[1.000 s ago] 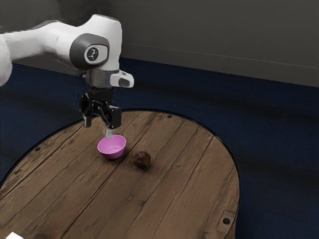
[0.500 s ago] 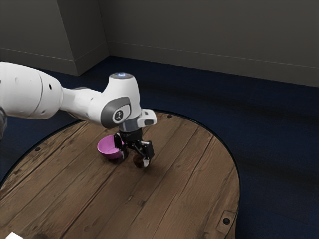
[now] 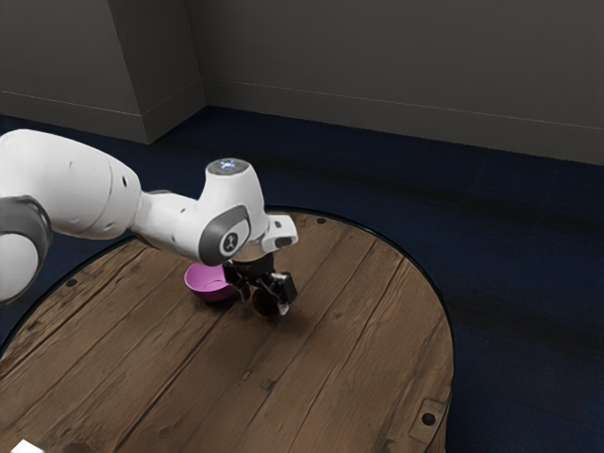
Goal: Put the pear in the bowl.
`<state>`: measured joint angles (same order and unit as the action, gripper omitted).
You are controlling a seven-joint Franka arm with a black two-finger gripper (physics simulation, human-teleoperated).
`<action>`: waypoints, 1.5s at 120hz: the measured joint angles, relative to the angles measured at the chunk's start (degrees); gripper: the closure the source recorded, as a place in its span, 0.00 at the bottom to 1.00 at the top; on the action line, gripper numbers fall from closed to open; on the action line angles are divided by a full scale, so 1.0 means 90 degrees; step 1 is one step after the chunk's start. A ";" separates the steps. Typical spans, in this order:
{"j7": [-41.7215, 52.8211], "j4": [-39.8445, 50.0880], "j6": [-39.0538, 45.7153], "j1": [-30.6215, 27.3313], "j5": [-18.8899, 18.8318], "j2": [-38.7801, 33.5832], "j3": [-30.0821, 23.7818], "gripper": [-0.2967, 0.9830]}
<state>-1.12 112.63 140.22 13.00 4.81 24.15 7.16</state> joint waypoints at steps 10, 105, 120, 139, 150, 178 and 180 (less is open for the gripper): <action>0.0042 -0.0208 0.0094 0.0013 0.0003 0.0174 0.0068 0.23; 0.0122 -0.0481 -0.0370 0.0147 0.0449 0.0371 0.0243 0.32; 0.0106 -0.0479 -0.0399 0.0148 0.0456 0.0353 0.0295 0.41; 0.0056 -0.0481 -0.0457 0.0151 0.0402 0.0107 0.0328 0.48; 0.0012 -0.0437 -0.0688 0.0171 0.0279 -0.0442 0.0513 0.51; -0.0075 -0.0249 -0.1465 0.0141 -0.0071 -0.0893 0.1503 0.59; -0.0080 -0.0233 -0.1496 0.0140 -0.0084 -0.0888 0.1529 0.60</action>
<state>-1.84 110.53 126.76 14.26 4.05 16.16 20.91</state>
